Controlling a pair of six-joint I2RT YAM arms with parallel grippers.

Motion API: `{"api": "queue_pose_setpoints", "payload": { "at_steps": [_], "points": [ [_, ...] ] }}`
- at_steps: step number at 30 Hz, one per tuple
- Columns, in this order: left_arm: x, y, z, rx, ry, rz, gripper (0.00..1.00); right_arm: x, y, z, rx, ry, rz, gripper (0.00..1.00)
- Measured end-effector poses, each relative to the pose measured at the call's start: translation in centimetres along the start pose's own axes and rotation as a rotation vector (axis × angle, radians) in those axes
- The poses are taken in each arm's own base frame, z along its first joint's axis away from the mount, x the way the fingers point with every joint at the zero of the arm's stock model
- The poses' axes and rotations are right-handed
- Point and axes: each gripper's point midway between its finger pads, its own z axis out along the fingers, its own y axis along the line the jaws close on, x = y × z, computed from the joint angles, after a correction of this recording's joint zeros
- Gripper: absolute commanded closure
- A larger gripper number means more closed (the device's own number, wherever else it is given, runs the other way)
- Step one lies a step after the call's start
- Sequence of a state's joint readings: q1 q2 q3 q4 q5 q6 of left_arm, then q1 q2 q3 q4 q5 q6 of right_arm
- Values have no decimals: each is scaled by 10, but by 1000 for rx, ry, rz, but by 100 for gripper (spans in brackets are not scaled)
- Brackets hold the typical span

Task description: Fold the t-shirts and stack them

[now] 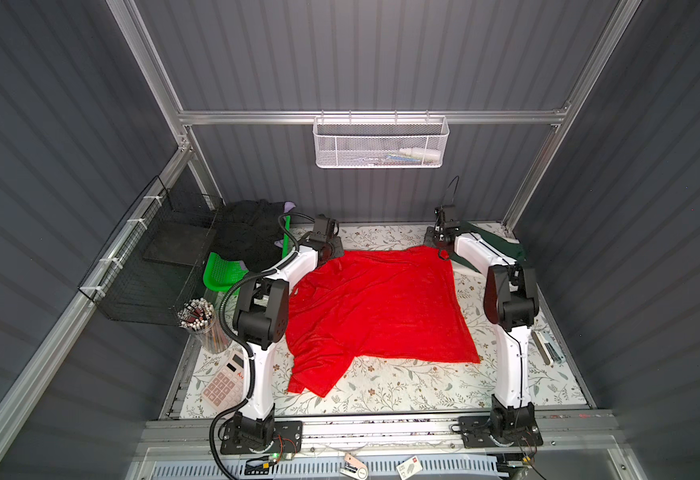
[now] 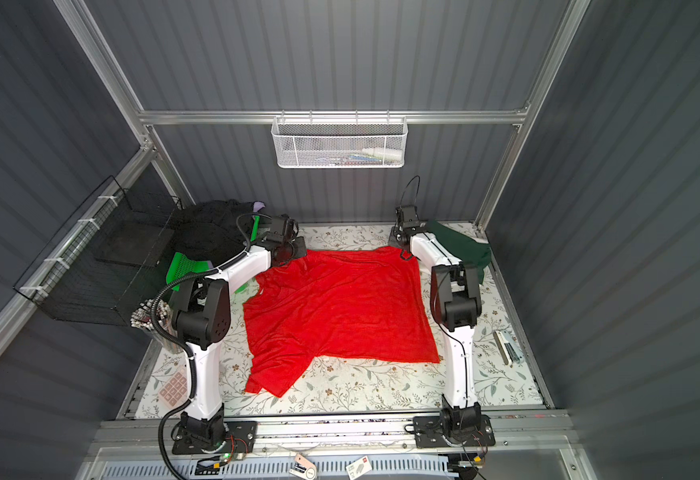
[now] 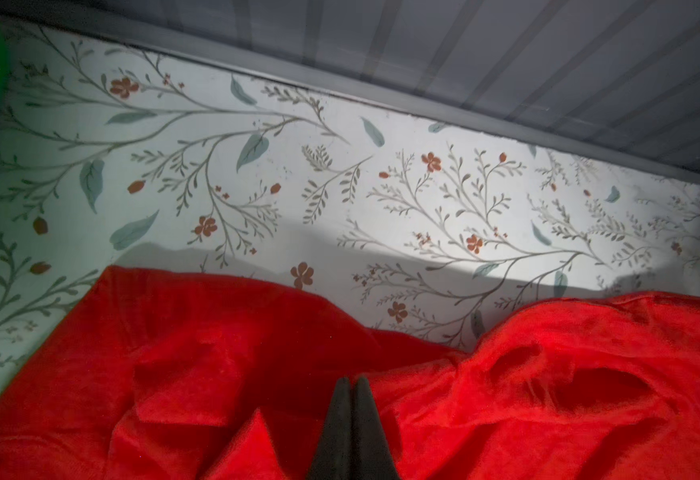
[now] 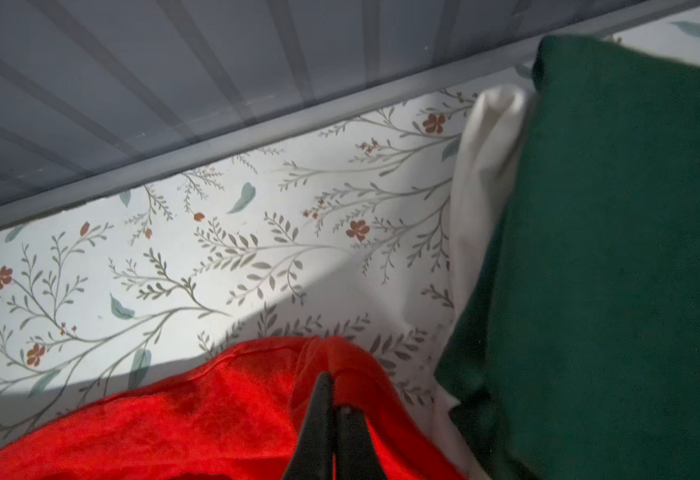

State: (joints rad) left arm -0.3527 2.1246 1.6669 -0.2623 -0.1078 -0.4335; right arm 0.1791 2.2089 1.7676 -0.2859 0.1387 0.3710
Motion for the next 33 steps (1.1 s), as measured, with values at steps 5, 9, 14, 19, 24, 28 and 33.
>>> {"api": "queue_pose_setpoints", "payload": {
  "at_steps": [5, 9, 14, 19, 24, 28, 33],
  "points": [
    [23, 11, 0, -23, 49, 3, 100, 8, -18, -23, -8, -47, 41, 100],
    [25, 12, -11, -22, 47, 3, 100, 8, -38, -37, -17, -100, 108, 100],
    [21, 11, -21, -12, 28, 2, 100, 17, -63, -36, -21, -110, 190, 100],
    [33, 10, -23, -6, 46, 2, 100, 37, -79, -32, -32, -86, 259, 100],
    [55, 8, -20, -10, 86, 12, 100, 41, -82, -32, -53, -84, 290, 100],
    [70, 5, -21, -10, 111, 23, 100, 45, -81, -38, -75, -95, 301, 100],
    [87, 11, -22, -34, 140, 19, 100, 54, -83, -47, -86, -104, 302, 100]
  ]
}}
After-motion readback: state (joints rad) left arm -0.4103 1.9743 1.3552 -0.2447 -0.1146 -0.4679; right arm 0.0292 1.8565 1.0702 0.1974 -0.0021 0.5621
